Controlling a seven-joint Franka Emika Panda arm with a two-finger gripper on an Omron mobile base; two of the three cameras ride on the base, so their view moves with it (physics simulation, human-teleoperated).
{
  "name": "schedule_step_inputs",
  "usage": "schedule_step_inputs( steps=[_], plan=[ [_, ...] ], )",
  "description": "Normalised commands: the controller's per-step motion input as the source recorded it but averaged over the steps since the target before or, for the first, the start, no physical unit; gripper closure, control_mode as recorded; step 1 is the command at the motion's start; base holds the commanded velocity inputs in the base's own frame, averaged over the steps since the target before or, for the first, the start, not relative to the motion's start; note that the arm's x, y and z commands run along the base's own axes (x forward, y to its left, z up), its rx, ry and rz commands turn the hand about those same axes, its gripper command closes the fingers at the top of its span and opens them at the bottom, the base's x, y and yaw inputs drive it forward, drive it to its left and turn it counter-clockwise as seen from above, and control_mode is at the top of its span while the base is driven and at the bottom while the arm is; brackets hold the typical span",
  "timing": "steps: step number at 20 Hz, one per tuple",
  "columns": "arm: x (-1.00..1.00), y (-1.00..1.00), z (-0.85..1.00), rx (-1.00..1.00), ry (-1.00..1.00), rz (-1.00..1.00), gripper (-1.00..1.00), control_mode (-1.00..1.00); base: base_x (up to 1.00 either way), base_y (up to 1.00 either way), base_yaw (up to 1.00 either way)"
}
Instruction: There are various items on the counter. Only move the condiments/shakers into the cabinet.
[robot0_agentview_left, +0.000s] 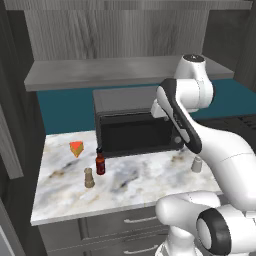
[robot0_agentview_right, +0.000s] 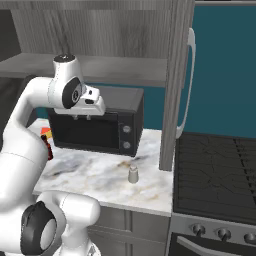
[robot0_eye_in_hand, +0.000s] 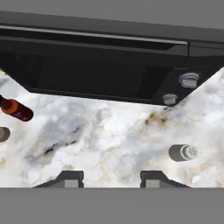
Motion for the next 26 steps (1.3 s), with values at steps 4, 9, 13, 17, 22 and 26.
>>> schedule_step_inputs(
  steps=[4, 9, 13, 17, 22, 26],
  plan=[
    [-0.20, 0.00, 0.00, 0.00, -0.01, 0.00, -1.00, -1.00, 0.00, 0.00, 0.00],
    [-0.89, 0.37, -0.11, 0.00, -0.14, 0.00, -1.00, -1.00, 0.00, 0.00, 0.00],
    [-0.82, 0.59, -0.16, -0.01, -0.07, 0.00, -1.00, -1.00, 0.00, 0.00, 0.00],
    [-0.55, 0.81, -0.12, -0.03, 0.00, 0.00, -1.00, -1.00, 0.00, 0.00, 0.00],
    [-0.23, 0.93, -0.11, -0.05, 0.00, 0.00, -1.00, -1.00, 0.00, 0.00, 0.00],
    [-0.01, 0.85, -0.08, -0.04, 0.00, 0.00, -1.00, -1.00, 0.00, 0.00, 0.00]
  ],
)
